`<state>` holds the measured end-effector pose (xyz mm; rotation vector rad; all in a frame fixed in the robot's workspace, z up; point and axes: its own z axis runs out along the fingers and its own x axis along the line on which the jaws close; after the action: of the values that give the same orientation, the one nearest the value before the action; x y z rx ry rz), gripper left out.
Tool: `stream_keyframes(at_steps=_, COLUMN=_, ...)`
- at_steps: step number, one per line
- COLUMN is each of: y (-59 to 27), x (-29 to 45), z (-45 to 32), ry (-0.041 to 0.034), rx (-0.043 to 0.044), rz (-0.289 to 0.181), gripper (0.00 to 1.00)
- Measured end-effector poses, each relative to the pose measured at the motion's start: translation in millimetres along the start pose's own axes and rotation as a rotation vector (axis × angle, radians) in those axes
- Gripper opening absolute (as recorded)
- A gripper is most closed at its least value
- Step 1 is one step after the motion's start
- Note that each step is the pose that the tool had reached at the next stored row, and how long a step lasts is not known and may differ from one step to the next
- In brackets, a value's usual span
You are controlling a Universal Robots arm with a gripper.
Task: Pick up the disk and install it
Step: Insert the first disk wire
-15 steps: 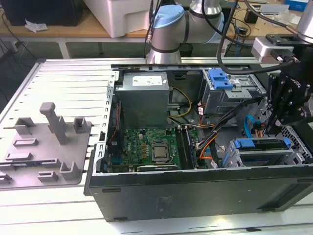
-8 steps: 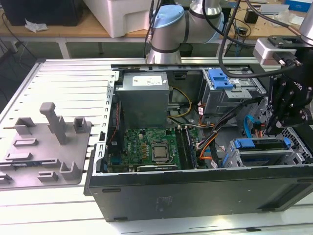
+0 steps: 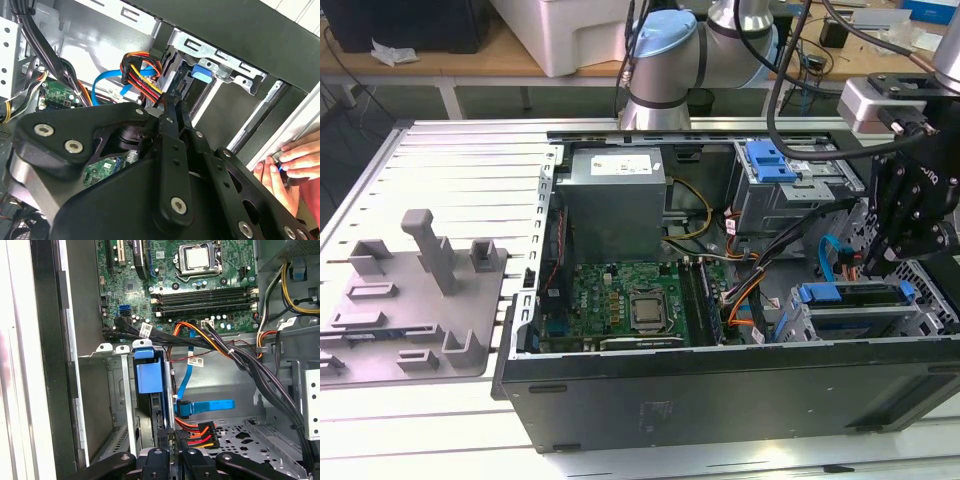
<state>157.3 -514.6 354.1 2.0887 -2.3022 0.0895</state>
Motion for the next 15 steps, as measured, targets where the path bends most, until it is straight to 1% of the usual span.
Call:
stream_keyframes(at_steps=7, y=-2.3, x=1.7, z=0.2, ry=-0.0003, rx=0.0, rz=0.0, gripper=0.16)
stream_keyframes(at_steps=10, y=-3.9, x=6.0, z=0.5, ry=-0.006, rx=-0.0006, rz=0.0, gripper=0.16)
stream_keyframes(at_steps=15, y=-4.2, x=6.1, z=0.5, ry=-0.0065, rx=-0.0006, rz=0.0, gripper=0.16)
